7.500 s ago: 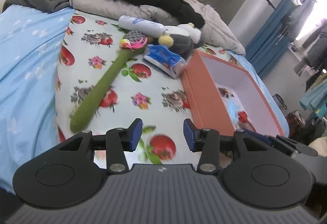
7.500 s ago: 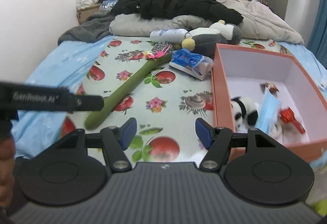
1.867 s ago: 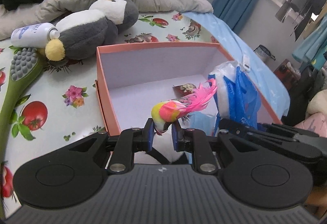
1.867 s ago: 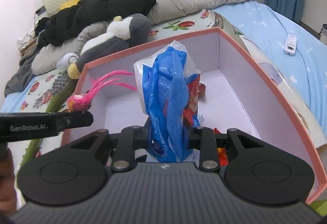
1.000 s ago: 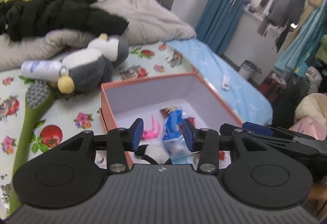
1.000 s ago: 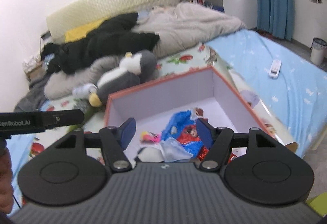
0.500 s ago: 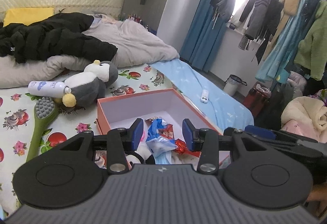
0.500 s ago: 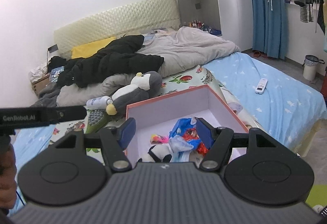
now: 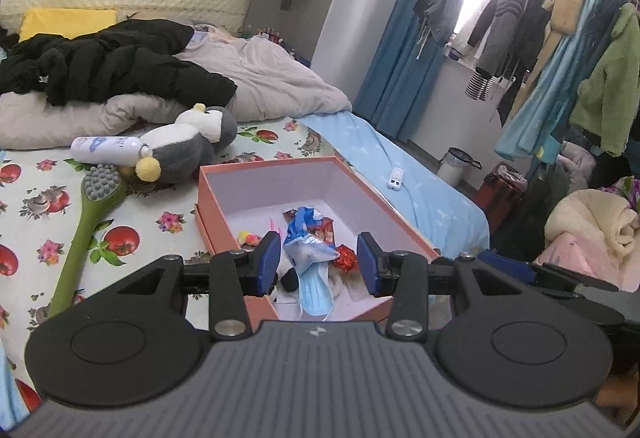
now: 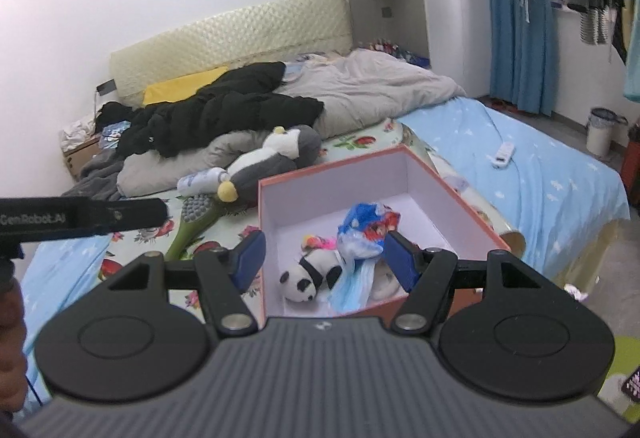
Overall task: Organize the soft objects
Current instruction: 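Withdraw both open tools from the orange box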
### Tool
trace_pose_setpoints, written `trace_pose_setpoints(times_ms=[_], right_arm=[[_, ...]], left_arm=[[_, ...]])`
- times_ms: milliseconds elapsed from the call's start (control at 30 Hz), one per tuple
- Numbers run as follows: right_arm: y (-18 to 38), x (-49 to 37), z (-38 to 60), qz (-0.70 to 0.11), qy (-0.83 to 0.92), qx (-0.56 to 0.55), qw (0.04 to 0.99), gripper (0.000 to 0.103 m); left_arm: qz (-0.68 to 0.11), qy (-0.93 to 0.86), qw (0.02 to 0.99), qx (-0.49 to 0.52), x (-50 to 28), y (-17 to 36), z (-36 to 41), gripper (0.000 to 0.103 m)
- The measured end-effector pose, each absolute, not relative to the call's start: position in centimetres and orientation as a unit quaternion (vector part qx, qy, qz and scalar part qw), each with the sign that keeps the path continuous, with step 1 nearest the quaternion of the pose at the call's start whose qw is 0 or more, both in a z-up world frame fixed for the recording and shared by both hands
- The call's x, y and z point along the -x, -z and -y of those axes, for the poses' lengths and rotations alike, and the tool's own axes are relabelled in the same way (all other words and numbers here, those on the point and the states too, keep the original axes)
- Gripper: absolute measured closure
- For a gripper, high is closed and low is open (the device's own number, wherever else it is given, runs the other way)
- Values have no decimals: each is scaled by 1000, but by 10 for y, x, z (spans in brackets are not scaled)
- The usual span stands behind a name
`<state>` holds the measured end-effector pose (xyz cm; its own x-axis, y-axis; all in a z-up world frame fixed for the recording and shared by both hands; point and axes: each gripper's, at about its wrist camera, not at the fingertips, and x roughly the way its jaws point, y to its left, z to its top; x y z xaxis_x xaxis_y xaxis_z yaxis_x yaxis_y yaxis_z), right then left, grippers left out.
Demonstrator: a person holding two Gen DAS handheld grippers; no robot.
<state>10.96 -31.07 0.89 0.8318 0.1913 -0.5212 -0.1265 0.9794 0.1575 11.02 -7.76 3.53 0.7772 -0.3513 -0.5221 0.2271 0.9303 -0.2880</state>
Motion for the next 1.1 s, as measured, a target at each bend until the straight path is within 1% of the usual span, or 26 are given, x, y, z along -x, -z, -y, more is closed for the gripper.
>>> trace_pose_setpoints(times_ms=[467,633,1100], right_arm=[[11,-75,308,-309,-63,-63,947,35],[10,-66,306,-315,-64,-59,945,35],[20,-70,318,-323,-39,-64,944,35]], left_arm=[[-306,140,936,100,-79,-23,73,55],[-312,142,935,94,-69,-17,80,55],[-322,143,932,86,-68,-8,87,55]])
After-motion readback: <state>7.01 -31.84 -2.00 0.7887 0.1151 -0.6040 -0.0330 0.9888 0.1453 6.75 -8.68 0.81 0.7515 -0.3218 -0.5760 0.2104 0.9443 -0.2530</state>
